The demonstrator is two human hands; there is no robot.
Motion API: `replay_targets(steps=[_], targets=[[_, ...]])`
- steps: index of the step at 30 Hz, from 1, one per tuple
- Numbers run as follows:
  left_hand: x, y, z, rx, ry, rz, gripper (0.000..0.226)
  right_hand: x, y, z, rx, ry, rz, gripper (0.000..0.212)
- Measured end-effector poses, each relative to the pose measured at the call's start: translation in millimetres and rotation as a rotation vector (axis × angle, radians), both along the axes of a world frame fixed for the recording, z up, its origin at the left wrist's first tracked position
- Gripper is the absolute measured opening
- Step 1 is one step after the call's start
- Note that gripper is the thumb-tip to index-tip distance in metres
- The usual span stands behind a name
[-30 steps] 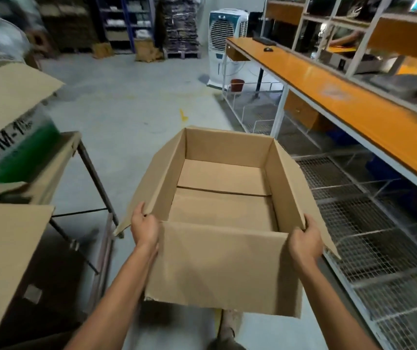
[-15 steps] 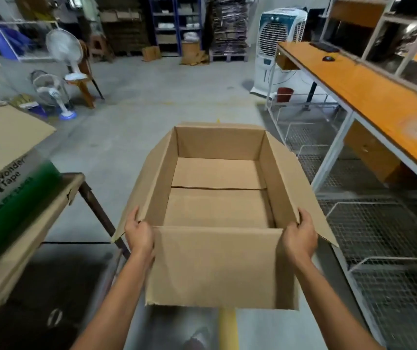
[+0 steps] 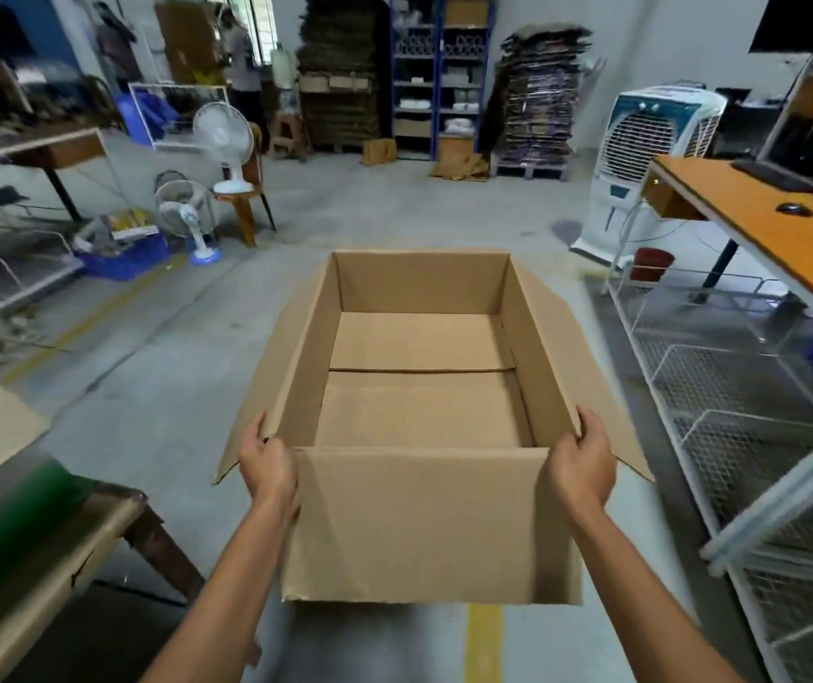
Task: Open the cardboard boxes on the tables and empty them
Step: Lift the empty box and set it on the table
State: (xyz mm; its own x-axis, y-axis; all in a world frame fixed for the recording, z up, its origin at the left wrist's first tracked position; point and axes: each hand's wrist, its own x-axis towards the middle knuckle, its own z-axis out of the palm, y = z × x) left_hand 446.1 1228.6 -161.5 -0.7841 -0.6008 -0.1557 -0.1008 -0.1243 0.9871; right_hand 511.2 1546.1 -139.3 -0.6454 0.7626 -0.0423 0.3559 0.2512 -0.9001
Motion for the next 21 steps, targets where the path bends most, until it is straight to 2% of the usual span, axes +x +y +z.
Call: replay_targets(steps=[11, 21], targets=[[-189, -28, 24, -0.041, 0.082, 0.267, 0.055, -269, -23, 10, 0.018, 0.004, 0.275, 0.059], [-331, -42, 56, -0.111, 0.095, 0.527, 0.059, -506, -53, 48, -0.028, 0.125, 0.571, 0.059]])
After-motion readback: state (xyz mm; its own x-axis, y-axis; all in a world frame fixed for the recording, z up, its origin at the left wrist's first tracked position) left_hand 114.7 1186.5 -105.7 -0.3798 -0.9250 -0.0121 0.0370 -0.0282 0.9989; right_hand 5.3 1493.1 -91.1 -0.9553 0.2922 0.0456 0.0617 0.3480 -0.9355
